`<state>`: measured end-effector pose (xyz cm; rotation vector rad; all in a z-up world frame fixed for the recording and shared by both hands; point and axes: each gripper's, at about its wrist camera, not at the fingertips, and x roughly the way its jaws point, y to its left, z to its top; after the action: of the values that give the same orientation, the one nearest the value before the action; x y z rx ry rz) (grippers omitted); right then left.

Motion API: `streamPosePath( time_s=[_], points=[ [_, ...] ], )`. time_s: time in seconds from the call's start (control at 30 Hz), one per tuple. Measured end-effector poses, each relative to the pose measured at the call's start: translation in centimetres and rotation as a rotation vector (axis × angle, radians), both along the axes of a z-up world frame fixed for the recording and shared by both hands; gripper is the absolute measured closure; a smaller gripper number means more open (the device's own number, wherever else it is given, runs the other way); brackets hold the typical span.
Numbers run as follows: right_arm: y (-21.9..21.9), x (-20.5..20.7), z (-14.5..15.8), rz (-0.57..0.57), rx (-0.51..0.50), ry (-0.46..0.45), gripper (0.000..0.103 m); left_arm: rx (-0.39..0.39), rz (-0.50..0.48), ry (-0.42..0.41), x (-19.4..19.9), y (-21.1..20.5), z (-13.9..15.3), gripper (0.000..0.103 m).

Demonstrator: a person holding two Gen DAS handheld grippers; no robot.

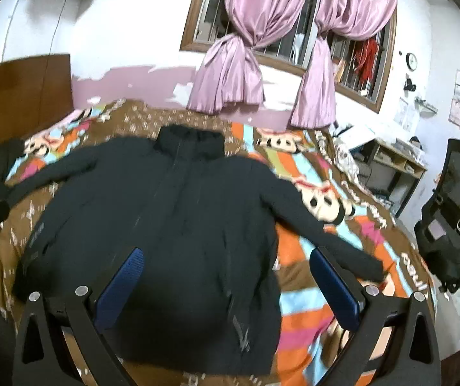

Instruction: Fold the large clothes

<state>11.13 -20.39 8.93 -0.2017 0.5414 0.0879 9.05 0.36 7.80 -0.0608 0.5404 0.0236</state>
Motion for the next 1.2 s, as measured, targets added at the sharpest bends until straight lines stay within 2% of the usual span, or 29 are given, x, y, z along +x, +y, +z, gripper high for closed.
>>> streamPosePath(
  time_s=[0.23, 0.37, 0.53, 0.6, 0.77, 0.87, 1.0, 1.2],
  points=[
    [-0.5, 3.3, 4.2, 0.053, -0.036, -0.102, 0.000, 0.039, -0.018, -0.042, 4.4, -1.1, 2.9, 0.002],
    [-0.8, 6.1, 5.0, 0.102, -0.052, -0.087, 0.000, 0.065, -0.022, -0.033, 7.8, -2.1, 3.6, 0.002],
    [-0.6, 11.2, 5.4, 0.137, -0.212, -0.087, 0.000, 0.059, -0.012, -0.011, 11.8, -3.1, 3.8, 0.002],
    [-1.2, 13.4, 5.3, 0.147, -0.215, -0.057, 0.000, 0.057, -0.013, 0.007, 13.3, -3.4, 3.7, 0.002],
    [-4.4, 20.1, 4.5, 0.098, -0.125, 0.039, 0.000, 0.085, -0.023, 0.036, 17.2, -4.7, 3.2, 0.002],
    [-7.2, 23.4, 3.9, 0.019, -0.074, 0.029, 0.000, 0.109, -0.036, 0.049, 19.1, -5.5, 2.2, 0.002],
    [-12.1, 26.4, 1.8, -0.097, 0.068, 0.041, 0.000, 0.122, -0.053, 0.084, 21.7, -5.9, 0.2, 0.002],
    [-18.2, 28.5, -3.1, -0.204, 0.293, 0.142, 0.000, 0.121, -0.093, 0.101, 25.5, -6.2, -2.8, 0.002]
  ],
)
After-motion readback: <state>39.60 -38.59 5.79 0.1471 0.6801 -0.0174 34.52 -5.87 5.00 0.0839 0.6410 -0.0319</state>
